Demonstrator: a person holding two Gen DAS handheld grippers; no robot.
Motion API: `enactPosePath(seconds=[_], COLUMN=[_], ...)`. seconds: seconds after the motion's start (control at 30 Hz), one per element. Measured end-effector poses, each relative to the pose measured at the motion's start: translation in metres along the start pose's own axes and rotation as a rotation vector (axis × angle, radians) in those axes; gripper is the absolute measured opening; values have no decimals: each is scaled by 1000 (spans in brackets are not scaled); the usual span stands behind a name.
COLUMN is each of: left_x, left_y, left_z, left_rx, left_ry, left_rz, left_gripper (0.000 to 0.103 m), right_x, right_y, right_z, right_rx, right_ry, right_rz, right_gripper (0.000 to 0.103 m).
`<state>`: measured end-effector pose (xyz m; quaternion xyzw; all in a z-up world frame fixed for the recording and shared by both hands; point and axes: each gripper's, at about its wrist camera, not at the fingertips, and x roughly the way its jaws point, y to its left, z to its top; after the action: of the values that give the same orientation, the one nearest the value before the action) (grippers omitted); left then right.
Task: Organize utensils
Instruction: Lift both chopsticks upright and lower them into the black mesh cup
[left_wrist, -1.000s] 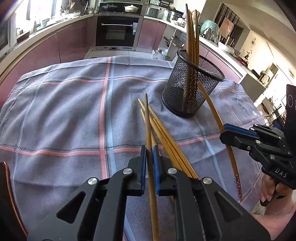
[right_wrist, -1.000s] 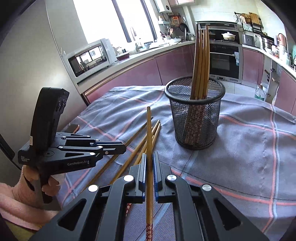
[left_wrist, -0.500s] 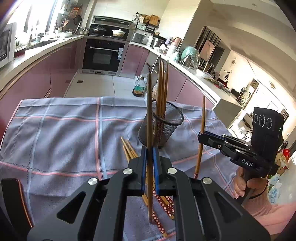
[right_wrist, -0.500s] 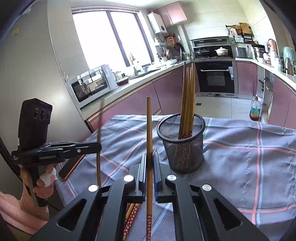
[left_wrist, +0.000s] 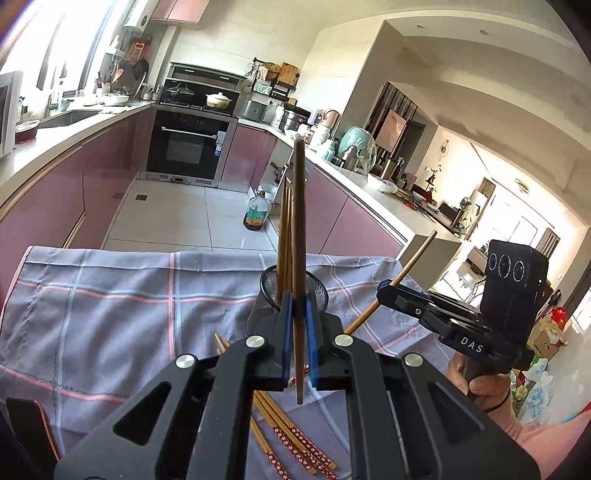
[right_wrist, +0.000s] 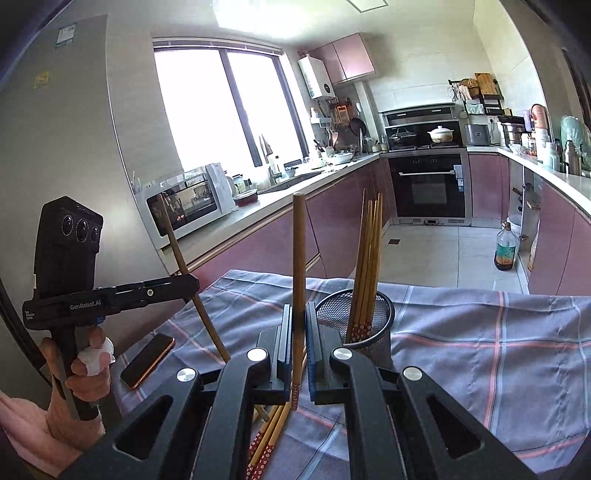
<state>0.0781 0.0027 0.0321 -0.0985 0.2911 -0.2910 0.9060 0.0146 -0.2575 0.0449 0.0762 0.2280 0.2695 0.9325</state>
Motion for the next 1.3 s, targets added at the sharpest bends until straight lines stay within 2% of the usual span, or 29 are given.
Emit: enactPosePath(seconds=[0.5, 0.7, 1.07, 1.3], left_x=[6, 16, 59, 92], left_y=[-17, -24, -35, -33], left_z=[65, 80, 81, 77], left_rx=[53, 76, 117, 151], left_ry=[-107, -124, -53, 43], left_rz=[14, 61, 143, 154], left_gripper=[8, 8, 8, 8], right_x=[-15, -9, 23, 46], right_y=[-3, -10, -24, -30], right_z=[53, 64, 54, 47], right_rx=[-60, -72, -68, -66], right_ry=[-125, -148, -80, 18], right_rz=[-58, -108, -153, -160], right_gripper=[5, 5, 5, 5])
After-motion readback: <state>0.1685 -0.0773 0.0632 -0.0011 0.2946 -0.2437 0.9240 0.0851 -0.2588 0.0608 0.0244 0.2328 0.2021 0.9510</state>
